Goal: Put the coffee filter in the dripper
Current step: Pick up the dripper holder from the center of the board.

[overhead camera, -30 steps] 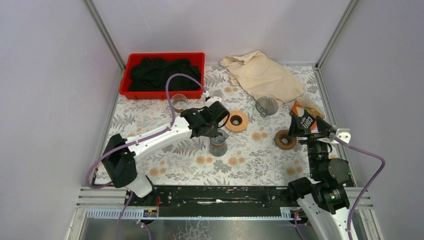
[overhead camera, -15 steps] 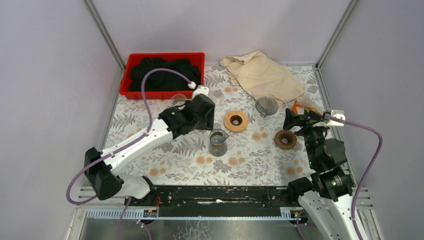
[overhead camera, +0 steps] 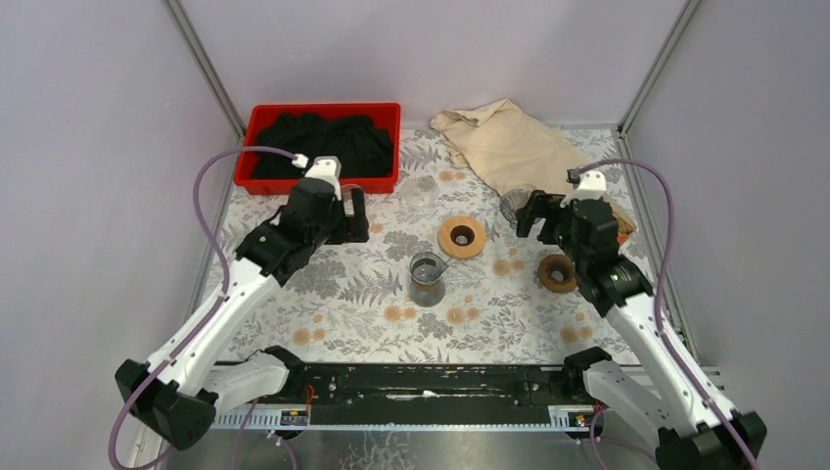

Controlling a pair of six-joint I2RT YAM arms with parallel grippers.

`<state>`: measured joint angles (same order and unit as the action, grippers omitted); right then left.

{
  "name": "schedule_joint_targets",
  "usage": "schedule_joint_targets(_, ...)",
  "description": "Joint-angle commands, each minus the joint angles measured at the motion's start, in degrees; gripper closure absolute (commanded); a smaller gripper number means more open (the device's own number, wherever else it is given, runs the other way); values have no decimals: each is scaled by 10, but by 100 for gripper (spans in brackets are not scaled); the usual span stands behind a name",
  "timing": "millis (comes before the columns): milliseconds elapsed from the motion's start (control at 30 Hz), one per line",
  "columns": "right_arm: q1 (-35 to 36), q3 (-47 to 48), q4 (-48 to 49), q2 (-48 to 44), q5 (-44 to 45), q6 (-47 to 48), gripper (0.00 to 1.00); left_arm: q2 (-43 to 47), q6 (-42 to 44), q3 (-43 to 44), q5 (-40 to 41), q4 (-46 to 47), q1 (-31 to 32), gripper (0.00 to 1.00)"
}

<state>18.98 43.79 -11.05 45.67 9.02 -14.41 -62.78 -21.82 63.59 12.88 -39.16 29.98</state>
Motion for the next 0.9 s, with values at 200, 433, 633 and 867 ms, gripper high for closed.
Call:
schedule_joint_targets(200,4,63,42,207,-54,-29,1,108,59,-93,-26,103,-47,0)
schedule_joint_targets(433,13,107,58,321,-66,-61,5,128,67,-115,-42,113,-64,0)
schedule_joint_targets(633,46,158,40,402,-42,-66,9,135,67,-123,-53,117,-81,0)
schedule_joint_targets(867,71,214,0,488,-24,-61,16,146,63,-130,-69,126,-97,0)
